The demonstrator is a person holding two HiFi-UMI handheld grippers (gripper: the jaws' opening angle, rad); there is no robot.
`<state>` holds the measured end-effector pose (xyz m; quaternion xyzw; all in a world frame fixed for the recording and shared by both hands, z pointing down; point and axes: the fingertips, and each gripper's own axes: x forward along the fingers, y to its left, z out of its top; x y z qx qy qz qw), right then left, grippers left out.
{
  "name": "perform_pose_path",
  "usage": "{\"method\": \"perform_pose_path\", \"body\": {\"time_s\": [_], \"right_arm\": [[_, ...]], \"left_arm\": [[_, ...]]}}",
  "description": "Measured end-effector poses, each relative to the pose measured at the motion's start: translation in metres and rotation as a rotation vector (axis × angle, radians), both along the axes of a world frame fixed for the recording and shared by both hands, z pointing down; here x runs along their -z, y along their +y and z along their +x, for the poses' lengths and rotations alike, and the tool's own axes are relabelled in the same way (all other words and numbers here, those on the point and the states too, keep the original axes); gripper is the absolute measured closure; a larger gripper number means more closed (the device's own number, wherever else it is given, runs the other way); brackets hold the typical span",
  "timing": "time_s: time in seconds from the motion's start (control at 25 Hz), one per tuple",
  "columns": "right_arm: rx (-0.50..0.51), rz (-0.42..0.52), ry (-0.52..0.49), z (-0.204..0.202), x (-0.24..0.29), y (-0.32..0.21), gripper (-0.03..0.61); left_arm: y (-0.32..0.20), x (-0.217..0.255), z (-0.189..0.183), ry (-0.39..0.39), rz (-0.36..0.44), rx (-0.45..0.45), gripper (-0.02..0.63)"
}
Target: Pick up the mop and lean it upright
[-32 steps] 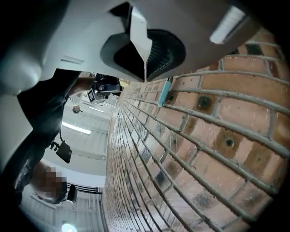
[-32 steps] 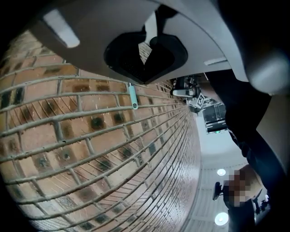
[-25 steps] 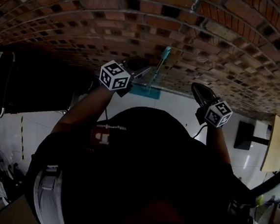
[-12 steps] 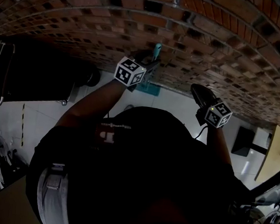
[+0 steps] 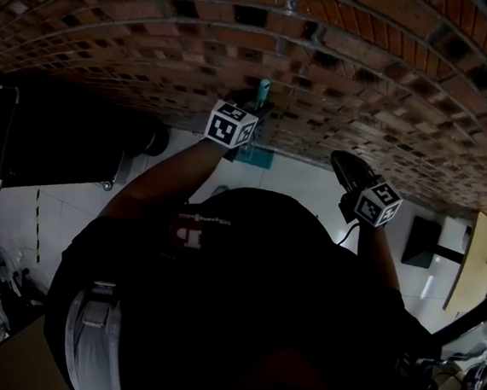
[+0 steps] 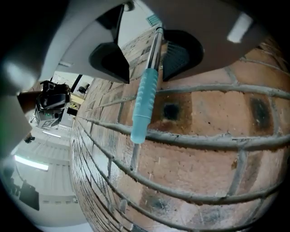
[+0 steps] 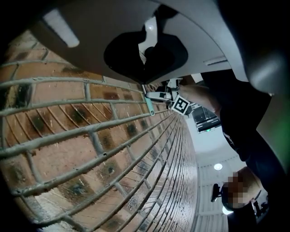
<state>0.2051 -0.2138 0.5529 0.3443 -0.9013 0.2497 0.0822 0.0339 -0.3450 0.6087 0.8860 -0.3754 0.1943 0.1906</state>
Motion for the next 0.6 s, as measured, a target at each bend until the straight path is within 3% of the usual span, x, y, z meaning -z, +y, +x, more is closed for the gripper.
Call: {"method": "perform_pose_path", "body": {"time_s": [0.16,0.36,0.6], "right_arm": [[-0.018,-0.002,0.001,0.003,0.001,0.002,0.565],[-0.024,-0.021,-0.001,0.006,-0.005,0.005,0.565],[-0.013,-0.016,-0.007,-0.001,-0.001,0.002,0.565]], "left_arm": [[-0.003,-0.004,-0.003,-0.032,0.036,0.028,0.402],[-0.011,-0.005,-0.011,-0.066,0.045,0.095,0.500],[-0.010,-0.005,-0.010,-0.099,0.039,0.058,0.508]]}}
